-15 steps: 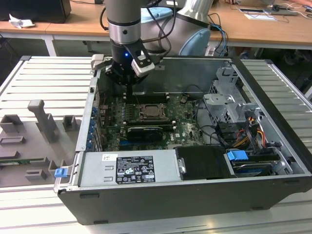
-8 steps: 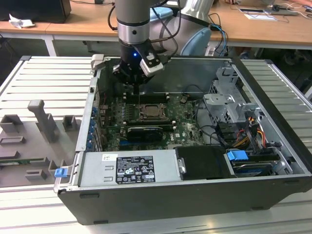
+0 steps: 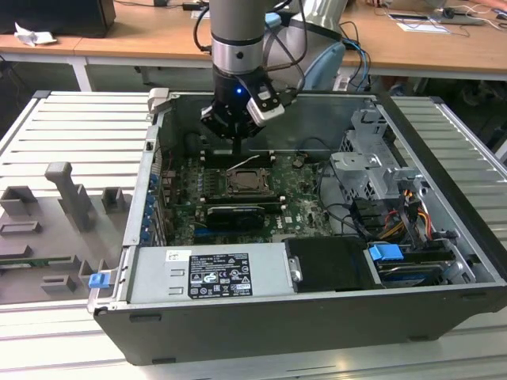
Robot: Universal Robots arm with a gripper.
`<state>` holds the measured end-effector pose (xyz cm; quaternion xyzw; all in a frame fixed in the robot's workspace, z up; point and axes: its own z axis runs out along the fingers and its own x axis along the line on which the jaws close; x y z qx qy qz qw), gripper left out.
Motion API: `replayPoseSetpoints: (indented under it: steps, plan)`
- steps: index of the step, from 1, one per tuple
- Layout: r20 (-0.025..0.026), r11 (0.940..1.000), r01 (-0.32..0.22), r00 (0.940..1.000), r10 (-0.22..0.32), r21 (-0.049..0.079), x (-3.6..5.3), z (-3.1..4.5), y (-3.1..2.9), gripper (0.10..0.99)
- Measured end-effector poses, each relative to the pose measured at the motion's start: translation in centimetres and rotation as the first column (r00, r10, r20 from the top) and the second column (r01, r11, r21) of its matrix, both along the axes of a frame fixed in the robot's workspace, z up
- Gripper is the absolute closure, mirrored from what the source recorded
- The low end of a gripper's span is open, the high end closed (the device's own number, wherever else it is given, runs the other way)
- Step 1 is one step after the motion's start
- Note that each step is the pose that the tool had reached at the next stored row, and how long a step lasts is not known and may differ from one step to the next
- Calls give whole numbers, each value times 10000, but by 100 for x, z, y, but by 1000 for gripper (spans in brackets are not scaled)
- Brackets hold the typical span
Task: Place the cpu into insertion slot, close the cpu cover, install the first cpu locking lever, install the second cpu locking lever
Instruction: 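Install the first cpu locking lever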
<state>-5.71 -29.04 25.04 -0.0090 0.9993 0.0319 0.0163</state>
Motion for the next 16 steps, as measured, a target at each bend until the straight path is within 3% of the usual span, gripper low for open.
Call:
replayPoseSetpoints:
  steps: [3,7,8,16]
  plan:
    - [2,9995,147,9999,-147,285,18,-26,-7,980]
    - [-1,9995,161,9999,-161,278,54,-134,4,980]
    - [-1,9996,-71,10000,71,279,65,-156,7,980]
    - [-1,9992,-274,9996,274,278,193,-220,19,980]
